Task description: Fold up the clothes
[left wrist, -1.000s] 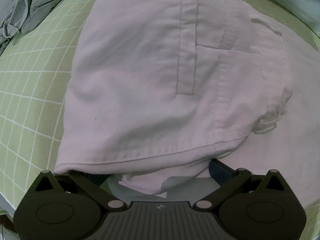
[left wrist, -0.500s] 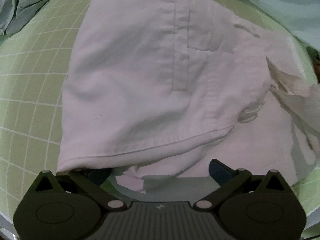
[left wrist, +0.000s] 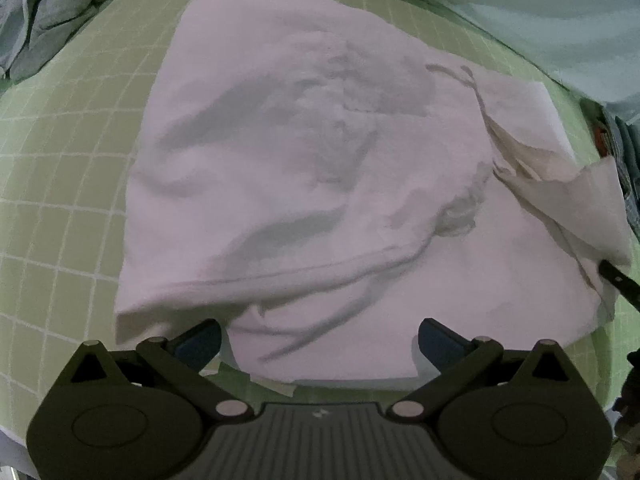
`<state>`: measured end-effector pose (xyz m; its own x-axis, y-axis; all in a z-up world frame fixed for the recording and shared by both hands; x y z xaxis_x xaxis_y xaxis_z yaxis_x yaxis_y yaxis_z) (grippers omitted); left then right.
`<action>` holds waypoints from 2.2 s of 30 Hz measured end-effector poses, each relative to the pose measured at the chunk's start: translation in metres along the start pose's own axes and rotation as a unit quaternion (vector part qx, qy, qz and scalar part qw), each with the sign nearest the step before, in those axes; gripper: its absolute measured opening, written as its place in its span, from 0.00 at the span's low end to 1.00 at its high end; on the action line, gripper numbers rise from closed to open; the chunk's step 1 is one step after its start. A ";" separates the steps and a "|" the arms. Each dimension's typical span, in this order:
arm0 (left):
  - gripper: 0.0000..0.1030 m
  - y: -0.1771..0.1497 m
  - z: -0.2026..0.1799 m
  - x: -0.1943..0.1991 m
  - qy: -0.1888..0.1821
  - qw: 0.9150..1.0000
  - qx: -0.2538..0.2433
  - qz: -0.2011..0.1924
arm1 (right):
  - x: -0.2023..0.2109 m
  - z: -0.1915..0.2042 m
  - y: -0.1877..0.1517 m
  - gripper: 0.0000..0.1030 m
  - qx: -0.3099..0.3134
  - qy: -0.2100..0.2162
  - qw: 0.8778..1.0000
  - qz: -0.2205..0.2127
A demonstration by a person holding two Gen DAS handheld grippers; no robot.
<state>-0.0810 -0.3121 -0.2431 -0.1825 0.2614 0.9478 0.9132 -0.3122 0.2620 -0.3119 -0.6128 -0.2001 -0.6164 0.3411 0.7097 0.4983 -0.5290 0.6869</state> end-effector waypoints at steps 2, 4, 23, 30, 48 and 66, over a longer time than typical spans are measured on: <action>1.00 -0.014 -0.009 0.007 0.001 1.000 -0.005 -0.001 | 0.002 0.005 -0.002 0.11 -0.012 -0.006 1.000 -0.010; 1.00 -0.023 -0.015 0.011 0.003 1.000 -0.009 -0.005 | 0.034 0.009 0.008 0.07 -0.037 -0.017 0.998 -0.053; 1.00 -0.038 -0.008 0.013 0.023 0.999 0.036 -0.015 | 0.077 0.007 -0.023 0.44 -0.011 -0.130 0.990 -0.062; 1.00 -0.040 -0.002 0.020 0.033 0.998 0.039 -0.027 | 0.035 0.037 0.018 0.46 -0.064 -0.049 0.994 -0.075; 1.00 -0.043 0.030 0.019 0.052 0.995 0.077 -0.023 | 0.043 0.108 -0.046 0.56 0.135 -0.045 0.990 0.019; 1.00 0.051 0.050 0.023 0.090 0.993 0.020 -0.078 | -0.097 0.198 0.031 0.38 0.146 0.002 0.989 0.027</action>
<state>-0.0200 -0.2760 -0.2170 -0.3827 0.1347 0.9140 0.8813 -0.2437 0.4049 -0.1159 -0.5082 -0.2164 -0.5867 0.3147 0.7461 0.6850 -0.2986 0.6646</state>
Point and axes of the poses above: each gripper's, at about its wrist camera, not at the fingertips, and x roughly against the way its jaws point, z to its left, y to its top, the point moved 7 cm from there along -x, roughly the way its jaws point, and after that the axes turned 1 degree about x, right-handed, at the moved point
